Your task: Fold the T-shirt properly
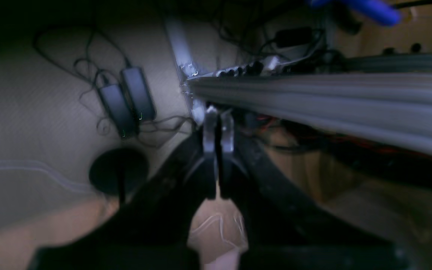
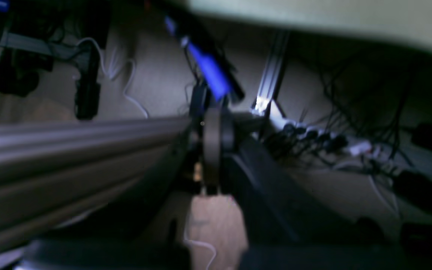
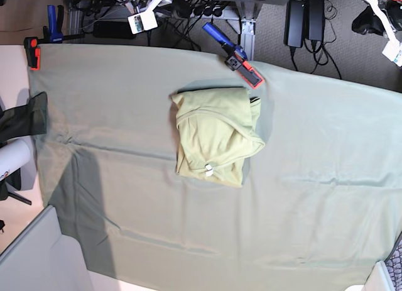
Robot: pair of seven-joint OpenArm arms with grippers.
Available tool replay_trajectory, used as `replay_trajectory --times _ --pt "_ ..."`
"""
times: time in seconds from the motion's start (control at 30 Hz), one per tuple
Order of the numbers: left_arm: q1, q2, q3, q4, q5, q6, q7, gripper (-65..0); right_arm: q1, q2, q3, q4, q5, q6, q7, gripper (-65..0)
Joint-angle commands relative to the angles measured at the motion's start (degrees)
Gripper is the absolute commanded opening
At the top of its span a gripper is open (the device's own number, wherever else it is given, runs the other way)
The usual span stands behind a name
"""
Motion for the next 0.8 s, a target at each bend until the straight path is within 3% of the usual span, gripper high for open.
replay_trajectory --times 0.0,0.27,0.47,0.63,0.77 --pt "0.9 -0.6 -0.3 -1.0 -0.1 -0.5 -0.6 -65.0 -1.4 0.3 0.2 0.8 0.9 1.4 0.9 -65.0" --pt "-0.2 -0.6 -0.3 -16.2 6.7 -0.5 -6.2 -65.0 -3.5 0.3 0.2 -1.8 0.7 1.4 0.9 -65.0" --pt "-2.5 -1.4 0.0 -23.4 10.4 -0.5 -6.2 -65.0 -3.5 0.3 0.2 -7.2 0.7 1.2 1.1 -65.0" --pt "-2.6 -4.4 4.0 -27.0 14.7 -0.5 -9.0 -65.0 -3.5 0.3 0.2 -13.9 0.7 1.2 1.9 -65.0" --pt "-2.6 -5.5 9.1 -29.4 19.2 -0.5 -13.0 -65.0 -3.0 2.3 0.2 -19.6 0.0 0.7 4.0 -65.0"
